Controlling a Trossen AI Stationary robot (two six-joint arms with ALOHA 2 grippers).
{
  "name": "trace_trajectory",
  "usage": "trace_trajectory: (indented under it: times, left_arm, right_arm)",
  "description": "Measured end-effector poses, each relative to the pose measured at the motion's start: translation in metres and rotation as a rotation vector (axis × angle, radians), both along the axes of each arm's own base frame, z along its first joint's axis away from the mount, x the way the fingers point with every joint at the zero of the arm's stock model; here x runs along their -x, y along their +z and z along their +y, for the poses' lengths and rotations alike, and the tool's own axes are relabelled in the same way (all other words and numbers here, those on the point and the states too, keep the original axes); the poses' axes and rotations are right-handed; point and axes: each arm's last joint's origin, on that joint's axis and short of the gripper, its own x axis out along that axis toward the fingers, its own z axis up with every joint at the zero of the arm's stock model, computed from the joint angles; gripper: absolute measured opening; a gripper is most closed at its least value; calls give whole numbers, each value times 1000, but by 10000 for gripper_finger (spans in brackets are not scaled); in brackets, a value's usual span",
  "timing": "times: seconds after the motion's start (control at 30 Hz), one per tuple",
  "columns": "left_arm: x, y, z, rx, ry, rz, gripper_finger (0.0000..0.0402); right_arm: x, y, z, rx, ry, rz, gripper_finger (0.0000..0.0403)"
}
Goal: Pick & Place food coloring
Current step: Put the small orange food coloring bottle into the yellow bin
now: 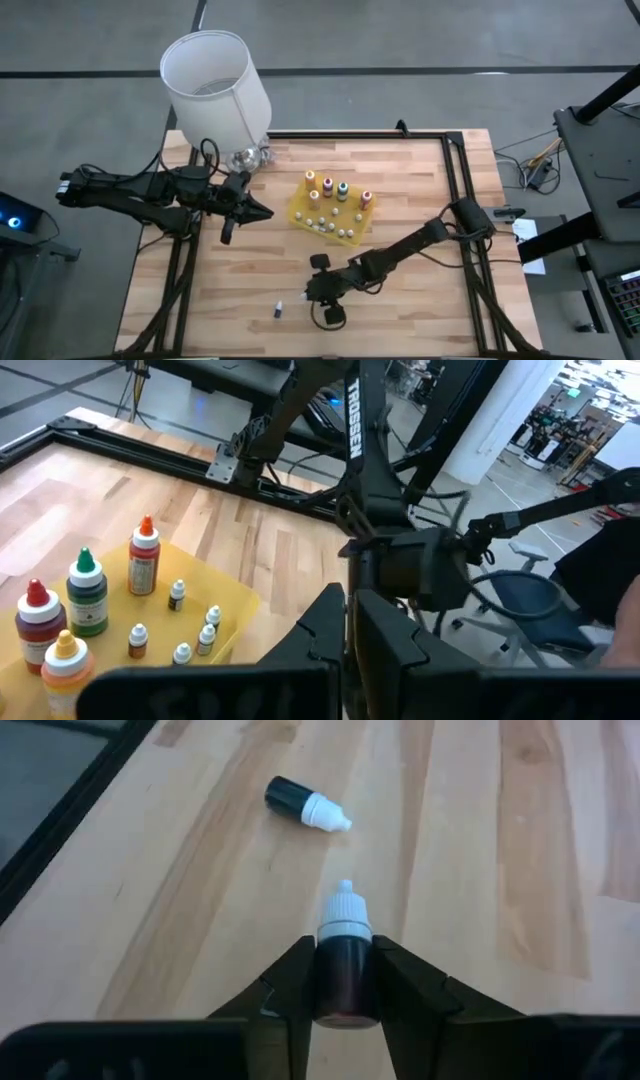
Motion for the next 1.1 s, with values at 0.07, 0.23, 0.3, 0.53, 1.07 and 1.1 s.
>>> trace_trajectory:
  times: [0.07, 0.23, 0.3, 0.53, 1.07, 1.1]
  left_arm:
    - [0, 0, 0, 1, -1, -1, 0]
    - [1, 5, 0, 15, 2, -12, 0]
    - [2, 10, 0, 25, 3, -26, 0]
    - [3, 26, 0, 22, -7, -70, 0]
    - [-26, 33, -11, -16, -160, -33, 103]
    - [-28, 34, -11, -22, -165, -36, 115]
  right_arm:
    - [-3, 13, 1, 4, -3, 10, 88]
    - [-10, 60, 3, 38, -47, -10, 77]
    - [-10, 78, 2, 47, -66, -14, 76]
    - [-1, 141, -3, 7, -167, -32, 88]
    - [25, 251, -38, 80, -492, -194, 86]
    - [26, 255, -39, 85, -504, -202, 86]
